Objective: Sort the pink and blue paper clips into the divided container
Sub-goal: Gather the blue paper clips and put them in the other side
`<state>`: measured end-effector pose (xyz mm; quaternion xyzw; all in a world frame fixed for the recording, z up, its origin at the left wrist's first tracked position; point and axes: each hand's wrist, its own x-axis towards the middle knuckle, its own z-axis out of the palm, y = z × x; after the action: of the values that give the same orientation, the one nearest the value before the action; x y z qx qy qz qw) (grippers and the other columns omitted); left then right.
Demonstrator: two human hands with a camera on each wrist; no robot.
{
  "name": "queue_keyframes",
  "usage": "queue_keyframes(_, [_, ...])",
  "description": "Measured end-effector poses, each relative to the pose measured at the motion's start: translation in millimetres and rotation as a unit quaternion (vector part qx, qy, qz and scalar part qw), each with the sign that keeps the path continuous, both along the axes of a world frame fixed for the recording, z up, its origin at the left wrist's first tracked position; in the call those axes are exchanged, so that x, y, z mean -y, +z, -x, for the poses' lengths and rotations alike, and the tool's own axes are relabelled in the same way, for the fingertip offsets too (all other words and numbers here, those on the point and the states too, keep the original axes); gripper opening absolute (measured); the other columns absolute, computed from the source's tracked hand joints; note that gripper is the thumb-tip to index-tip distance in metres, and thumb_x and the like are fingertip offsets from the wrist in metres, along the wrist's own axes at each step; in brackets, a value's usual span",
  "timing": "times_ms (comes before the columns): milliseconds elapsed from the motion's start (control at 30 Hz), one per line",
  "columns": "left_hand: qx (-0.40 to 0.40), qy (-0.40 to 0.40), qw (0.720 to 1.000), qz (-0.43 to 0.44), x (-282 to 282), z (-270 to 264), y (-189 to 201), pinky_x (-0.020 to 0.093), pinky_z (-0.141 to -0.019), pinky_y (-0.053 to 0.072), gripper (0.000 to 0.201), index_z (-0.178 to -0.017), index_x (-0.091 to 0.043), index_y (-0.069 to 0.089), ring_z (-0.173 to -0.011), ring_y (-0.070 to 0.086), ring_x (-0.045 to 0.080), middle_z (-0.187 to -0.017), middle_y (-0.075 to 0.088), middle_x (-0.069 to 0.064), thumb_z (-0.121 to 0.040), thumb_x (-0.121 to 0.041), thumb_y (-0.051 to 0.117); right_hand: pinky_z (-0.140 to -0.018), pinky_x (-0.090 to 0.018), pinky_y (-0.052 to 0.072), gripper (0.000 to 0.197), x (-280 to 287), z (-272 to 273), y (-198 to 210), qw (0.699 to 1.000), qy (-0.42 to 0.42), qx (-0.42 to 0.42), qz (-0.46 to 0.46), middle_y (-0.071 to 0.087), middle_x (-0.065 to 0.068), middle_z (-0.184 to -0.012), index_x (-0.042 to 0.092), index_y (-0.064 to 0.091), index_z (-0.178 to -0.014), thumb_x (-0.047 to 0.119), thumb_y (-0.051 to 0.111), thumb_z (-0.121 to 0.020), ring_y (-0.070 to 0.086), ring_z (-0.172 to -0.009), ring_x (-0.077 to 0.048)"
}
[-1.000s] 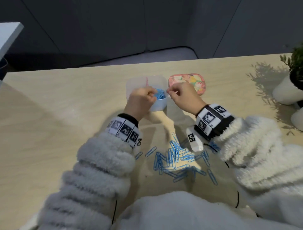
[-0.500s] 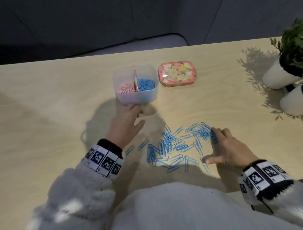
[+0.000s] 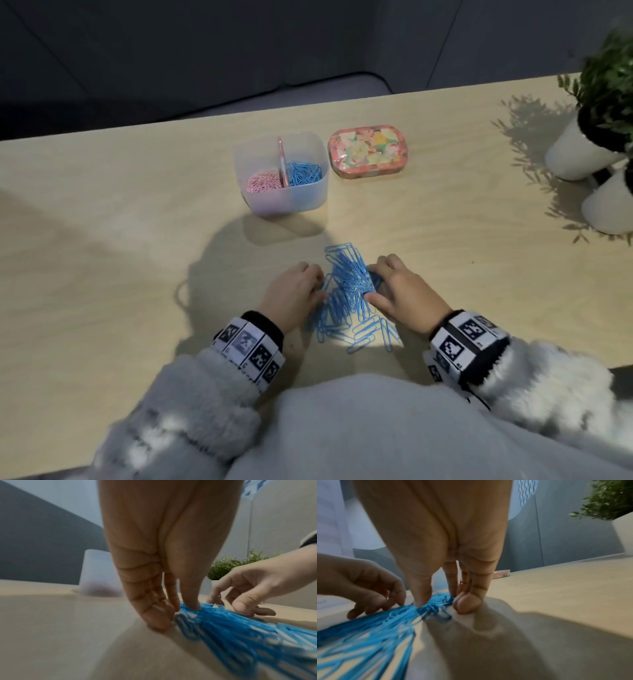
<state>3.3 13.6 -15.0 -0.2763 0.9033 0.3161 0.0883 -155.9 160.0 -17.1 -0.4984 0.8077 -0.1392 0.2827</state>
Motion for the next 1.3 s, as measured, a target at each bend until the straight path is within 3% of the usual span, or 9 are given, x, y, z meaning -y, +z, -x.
queue_keyframes(133, [0.048,-0.039,0.995,0.078,-1.7,-4.8,0.9,0.042,-0.099,0.04,0.113,-0.136,-0.016,0.029,-0.116,0.039,0.027,-0.126,0.038,0.008,-0.046,-0.074,0.066,-0.083,-0.039,0.048,0.079,-5.5,10.4,13.6,0.999,-0.027,-0.037,-0.026,0.04,-0.002,-0.123,0.022,0.042,-0.128,0.062,0.069,-0.065,0.047,-0.113,-0.023])
queue_keyframes(233, [0.097,-0.099,0.981,0.135,-11.3,-9.1,-9.1,0.043,-0.096,0.044,0.136,-0.137,-0.015,0.02,-0.117,0.04,0.027,-0.129,0.04,0.008,-0.026,-0.082,0.059,-0.084,-0.039,0.047,0.106,-2.4,2.3,13.2,0.995,0.031,-0.044,-0.08,0.036,-0.001,-0.125,0.022,0.034,-0.131,0.069,0.075,-0.045,0.038,-0.116,-0.021])
queue_keyframes(333, [0.074,-0.104,0.974,0.188,-17.0,-1.1,-4.8,0.038,-0.085,0.049,0.118,-0.122,-0.008,0.042,-0.099,0.051,0.027,-0.111,0.053,0.008,-0.029,-0.072,0.071,-0.091,-0.038,0.046,0.109,13.3,-15.7,4.3,0.989,0.086,-0.089,-0.076,0.037,-0.004,-0.127,0.016,0.033,-0.134,0.062,0.077,-0.047,0.037,-0.117,-0.024])
queue_keyframes(467, [0.061,-0.038,0.994,0.078,-7.5,10.2,0.5,0.038,-0.096,0.037,0.071,-0.126,-0.008,0.043,-0.108,0.044,0.031,-0.122,0.043,0.013,-0.069,-0.038,0.073,-0.081,-0.041,0.047,0.067,32.3,-29.9,-2.1,0.995,0.062,-0.069,-0.03,0.041,-0.007,-0.123,0.012,0.042,-0.124,0.04,0.071,-0.072,0.04,-0.113,-0.026])
queue_keyframes(633, [0.002,0.014,0.999,0.049,0.4,14.6,-0.7,0.043,-0.083,0.042,0.033,-0.113,-0.005,0.055,-0.1,0.053,0.035,-0.11,0.052,0.017,-0.081,-0.014,0.06,-0.081,-0.049,0.046,0.022,46.7,-30.6,-9.8,0.997,0.047,-0.056,0.018,0.048,-0.016,-0.112,0.004,0.051,-0.105,0.001,0.047,-0.084,0.045,-0.103,-0.034])
queue_keyframes(967, [-0.036,0.093,0.993,0.062,22.0,0.5,1.2,0.039,-0.081,0.042,0.027,-0.105,-0.007,0.062,-0.095,0.057,0.035,-0.101,0.063,0.016,-0.08,-0.015,0.063,-0.077,-0.036,0.041,0.016,65.9,3.9,9.0,0.998,-0.017,0.037,0.054,0.062,-0.021,-0.091,-0.002,0.064,-0.092,0.011,0.062,-0.083,0.057,-0.087,-0.032])
queue_keyframes(1100, [-0.048,0.121,0.99,0.053,28.1,-3.0,6.1,0.038,-0.081,0.046,0.022,-0.1,-0.009,0.064,-0.093,0.061,0.031,-0.1,0.069,0.014,-0.08,-0.018,0.066,-0.057,-0.027,0.036,0.015,96.3,24.1,41.4,0.992,-0.058,0.085,0.074,0.058,-0.012,-0.076,-0.001,0.065,-0.09,0.011,0.065,-0.083,0.049,-0.061,-0.017])
queue_keyframes(1233, [-0.075,0.144,0.986,0.028,32.8,-3.4,14.1,0.036,-0.08,0.049,0.02,-0.098,-0.011,0.065,-0.089,0.065,0.028,-0.097,0.071,0.01,-0.078,-0.015,0.066,-0.058,-0.026,0.04,0.015,142.2,45.1,68.0,0.987,-0.075,0.079,0.114,0.057,-0.009,-0.072,0.0,0.066,-0.089,0.013,0.066,-0.082,0.053,-0.044,0.006])
queue_keyframes(1300, [-0.086,0.141,0.986,0.026,35.1,-2.0,18.2,0.035,-0.078,0.049,0.02,-0.098,-0.011,0.065,-0.087,0.065,0.026,-0.096,0.071,0.009,-0.079,-0.016,0.067,-0.052,-0.025,0.042,0.009,165.0,48.6,78.6,0.985,-0.088,0.081,0.122,0.055,-0.006,-0.063,0.005,0.065,-0.082,0.013,0.067,-0.082,0.049,-0.036,0.008])
